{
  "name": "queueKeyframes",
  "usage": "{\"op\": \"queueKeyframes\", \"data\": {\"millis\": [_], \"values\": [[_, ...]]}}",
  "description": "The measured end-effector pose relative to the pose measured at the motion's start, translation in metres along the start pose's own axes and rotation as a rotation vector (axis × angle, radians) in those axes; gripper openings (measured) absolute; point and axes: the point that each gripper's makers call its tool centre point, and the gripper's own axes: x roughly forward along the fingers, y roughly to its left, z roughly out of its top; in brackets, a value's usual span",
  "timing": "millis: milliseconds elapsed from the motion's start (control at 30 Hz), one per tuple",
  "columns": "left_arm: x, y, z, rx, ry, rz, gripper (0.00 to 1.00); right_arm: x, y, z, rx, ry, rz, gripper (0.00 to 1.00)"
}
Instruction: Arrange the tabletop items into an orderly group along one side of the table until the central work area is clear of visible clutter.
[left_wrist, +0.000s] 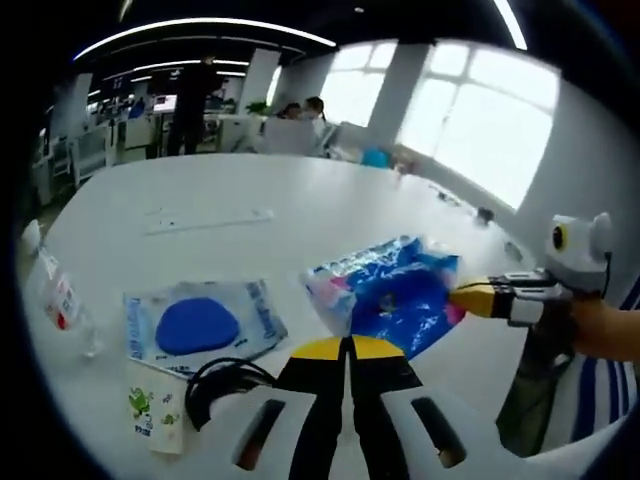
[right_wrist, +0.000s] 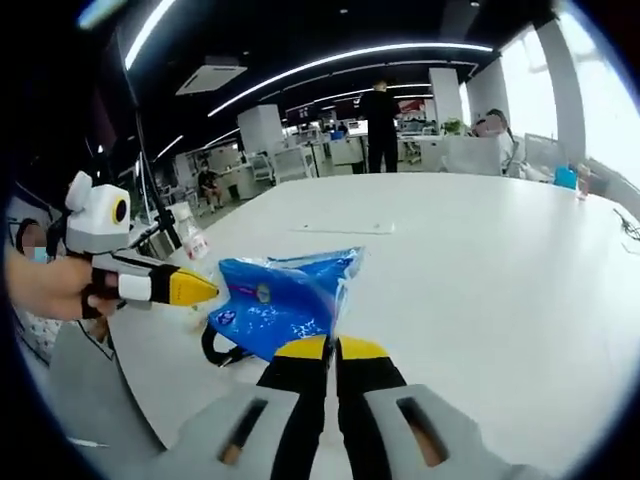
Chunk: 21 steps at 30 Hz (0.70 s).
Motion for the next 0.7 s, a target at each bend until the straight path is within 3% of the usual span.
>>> {"op": "queueKeyframes", "data": {"millis": [333,700], "values": [[0.024,0.003,0.013,0.064,0.021,0.007,0.00,0.013,-0.019,0.010,-0.005,0.000,0.014,0.00],[0.054,0.013,0.015,0.054,0.051,0.012,0.00,0.036,-0.045,0.013,-0.004,0.024,0.023,0.00]]}}
